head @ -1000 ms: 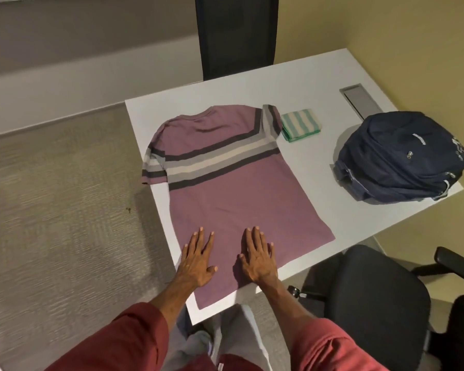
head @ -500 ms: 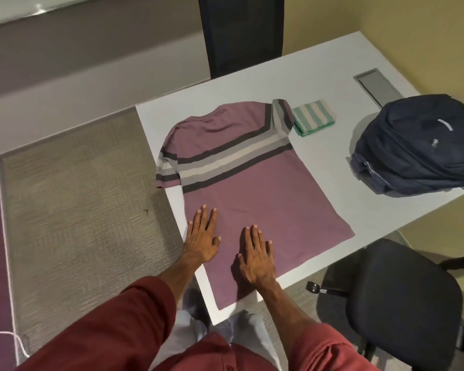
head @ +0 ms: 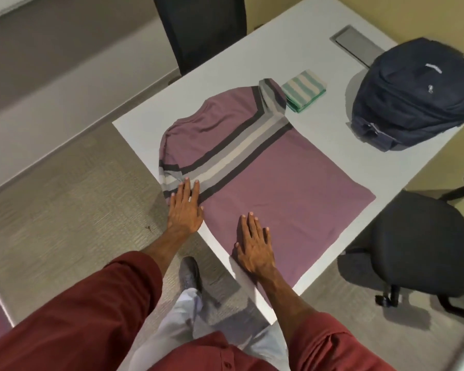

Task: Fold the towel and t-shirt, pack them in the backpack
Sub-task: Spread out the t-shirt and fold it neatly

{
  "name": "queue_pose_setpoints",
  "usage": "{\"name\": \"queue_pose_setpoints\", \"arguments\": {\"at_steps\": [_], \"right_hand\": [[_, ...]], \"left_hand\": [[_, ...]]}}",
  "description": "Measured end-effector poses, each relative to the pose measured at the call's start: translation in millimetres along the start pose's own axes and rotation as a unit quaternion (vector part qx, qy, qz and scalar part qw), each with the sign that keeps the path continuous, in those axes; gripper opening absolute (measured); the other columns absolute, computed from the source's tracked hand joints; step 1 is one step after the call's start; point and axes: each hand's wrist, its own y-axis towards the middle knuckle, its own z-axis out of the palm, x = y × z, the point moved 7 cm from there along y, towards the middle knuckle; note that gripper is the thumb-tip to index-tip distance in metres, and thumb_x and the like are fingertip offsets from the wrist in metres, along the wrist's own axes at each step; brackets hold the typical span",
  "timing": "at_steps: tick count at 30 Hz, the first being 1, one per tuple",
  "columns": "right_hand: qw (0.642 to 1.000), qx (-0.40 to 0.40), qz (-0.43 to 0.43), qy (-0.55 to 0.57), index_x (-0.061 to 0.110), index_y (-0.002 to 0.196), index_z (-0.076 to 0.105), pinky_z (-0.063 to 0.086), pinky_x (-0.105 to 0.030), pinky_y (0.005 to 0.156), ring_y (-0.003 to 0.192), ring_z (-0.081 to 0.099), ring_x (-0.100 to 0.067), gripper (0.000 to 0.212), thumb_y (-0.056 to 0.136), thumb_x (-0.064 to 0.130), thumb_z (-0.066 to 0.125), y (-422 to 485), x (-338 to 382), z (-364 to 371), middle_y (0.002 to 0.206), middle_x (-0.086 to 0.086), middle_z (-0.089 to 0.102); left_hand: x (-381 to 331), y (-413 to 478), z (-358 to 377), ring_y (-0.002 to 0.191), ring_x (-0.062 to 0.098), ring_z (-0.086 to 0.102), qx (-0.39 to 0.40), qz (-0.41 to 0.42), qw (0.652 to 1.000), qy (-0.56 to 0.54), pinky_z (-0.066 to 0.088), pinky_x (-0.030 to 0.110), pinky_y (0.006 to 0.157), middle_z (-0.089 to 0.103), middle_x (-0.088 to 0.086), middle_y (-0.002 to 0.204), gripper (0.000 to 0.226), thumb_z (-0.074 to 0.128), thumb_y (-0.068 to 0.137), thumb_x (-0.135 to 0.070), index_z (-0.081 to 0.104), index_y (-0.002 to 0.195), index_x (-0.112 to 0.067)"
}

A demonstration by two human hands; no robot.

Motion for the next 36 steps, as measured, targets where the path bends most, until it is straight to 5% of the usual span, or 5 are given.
{"name": "queue_pose_setpoints", "arguments": {"at_steps": [10,14,17,28,36], "right_hand": [[0.994,-0.044,0.103,0.013,0.022,0.172,-0.011,-0.007,-0.057,0.132,0.167,-0.013,-0.027,0.088,0.108,0.045,0.045,26,54,15,0.179,-0.007,-0.022],[0.991,-0.040,0.123,0.020,0.022,0.173,-0.005,-0.004,-0.058,0.131,0.168,-0.007,-0.029,0.083,0.109,0.042,0.043,32,59,17,0.180,-0.008,-0.017],[0.990,-0.041,0.131,0.016,0.021,0.174,-0.003,-0.003,-0.060,0.131,0.168,-0.007,-0.029,0.082,0.109,0.041,0.043,32,62,19,0.180,-0.009,-0.017],[0.990,-0.067,0.124,-0.008,0.017,0.174,0.005,0.000,-0.060,0.131,0.168,-0.004,-0.031,0.078,0.110,0.039,0.042,33,73,13,0.180,-0.011,-0.012],[0.990,-0.079,0.118,-0.002,0.017,0.174,0.005,0.005,-0.063,0.133,0.168,-0.002,-0.032,0.077,0.105,0.042,0.031,26,65,22,0.181,-0.011,-0.009]], "left_hand": [[79,31,-28,0.161,0.047,0.016,-0.003,-0.041,0.999,0.003,0.021,0.062,0.129,-0.003,0.030,0.175,0.079,0.060,0.104,-0.031,0.018,0.168,-0.014],[92,39,-48,0.123,0.047,0.059,-0.018,-0.109,0.993,-0.042,0.046,0.055,0.105,0.051,0.035,0.142,0.077,0.064,0.102,-0.032,0.021,0.163,-0.011],[95,45,-53,0.109,0.044,0.064,-0.007,-0.081,0.995,-0.060,0.048,0.054,0.095,0.066,0.026,0.116,0.083,0.070,0.093,-0.019,0.023,0.160,-0.009],[164,34,-71,0.102,0.035,0.064,0.025,-0.133,0.985,0.108,0.050,0.048,0.089,0.065,0.016,0.111,0.055,0.074,0.091,-0.025,0.046,0.139,-0.023],[163,44,-65,0.124,0.044,0.057,-0.009,-0.089,0.994,0.064,0.049,0.060,0.102,0.056,0.024,0.136,0.062,0.077,0.090,-0.029,0.046,0.140,-0.008]]}}
